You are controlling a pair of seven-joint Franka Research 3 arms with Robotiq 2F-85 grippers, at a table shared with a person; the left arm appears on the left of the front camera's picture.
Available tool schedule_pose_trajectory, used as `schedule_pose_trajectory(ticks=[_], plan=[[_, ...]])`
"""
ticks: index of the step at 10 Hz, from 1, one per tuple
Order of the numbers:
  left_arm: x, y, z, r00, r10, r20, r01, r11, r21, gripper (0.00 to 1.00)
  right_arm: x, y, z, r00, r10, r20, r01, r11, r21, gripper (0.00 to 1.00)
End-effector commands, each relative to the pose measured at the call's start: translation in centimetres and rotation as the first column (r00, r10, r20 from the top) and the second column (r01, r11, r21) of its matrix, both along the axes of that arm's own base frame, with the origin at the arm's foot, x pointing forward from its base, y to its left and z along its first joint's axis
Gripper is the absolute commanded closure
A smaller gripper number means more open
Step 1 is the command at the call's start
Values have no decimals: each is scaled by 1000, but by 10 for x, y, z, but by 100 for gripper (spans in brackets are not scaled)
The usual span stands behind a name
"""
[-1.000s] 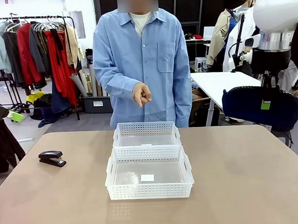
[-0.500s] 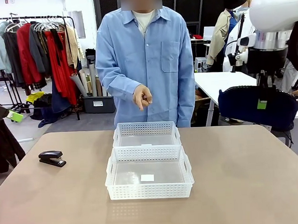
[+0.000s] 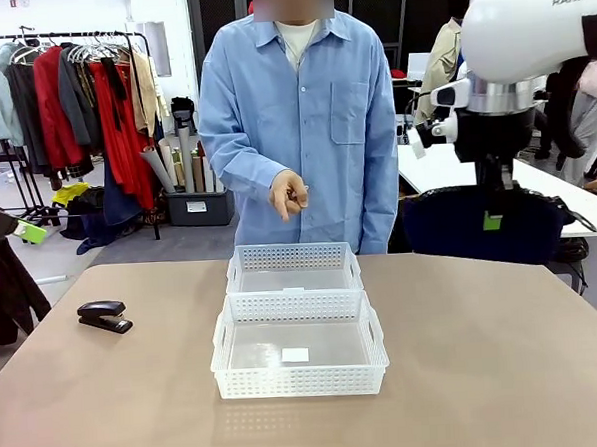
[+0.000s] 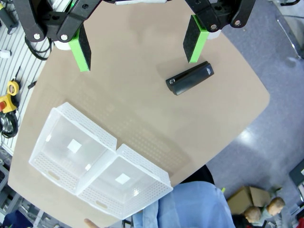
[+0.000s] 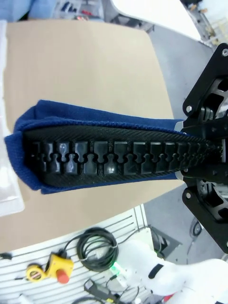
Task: Distribute items into two baskets.
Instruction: Move the picked Pencil pouch towards the Organizing basket indicated by the person, stopping as directed.
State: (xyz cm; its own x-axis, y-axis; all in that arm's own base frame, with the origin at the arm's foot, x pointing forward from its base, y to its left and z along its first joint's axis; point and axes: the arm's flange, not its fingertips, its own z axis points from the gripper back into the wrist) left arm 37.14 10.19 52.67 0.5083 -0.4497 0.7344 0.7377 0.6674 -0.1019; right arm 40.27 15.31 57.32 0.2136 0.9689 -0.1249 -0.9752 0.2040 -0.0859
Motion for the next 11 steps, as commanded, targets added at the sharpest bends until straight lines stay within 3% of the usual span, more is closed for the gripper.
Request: schedule_pose_trajectory(ticks=[1,11], plan=[[0,2,0,1000,-12,16,13,1000,-14,0,5,9,-9,996,77,38,-77,997,-21,100],[0,2,0,1000,-12,16,13,1000,-14,0,-10,102,-64,978,201,59,-203,979,16,100]])
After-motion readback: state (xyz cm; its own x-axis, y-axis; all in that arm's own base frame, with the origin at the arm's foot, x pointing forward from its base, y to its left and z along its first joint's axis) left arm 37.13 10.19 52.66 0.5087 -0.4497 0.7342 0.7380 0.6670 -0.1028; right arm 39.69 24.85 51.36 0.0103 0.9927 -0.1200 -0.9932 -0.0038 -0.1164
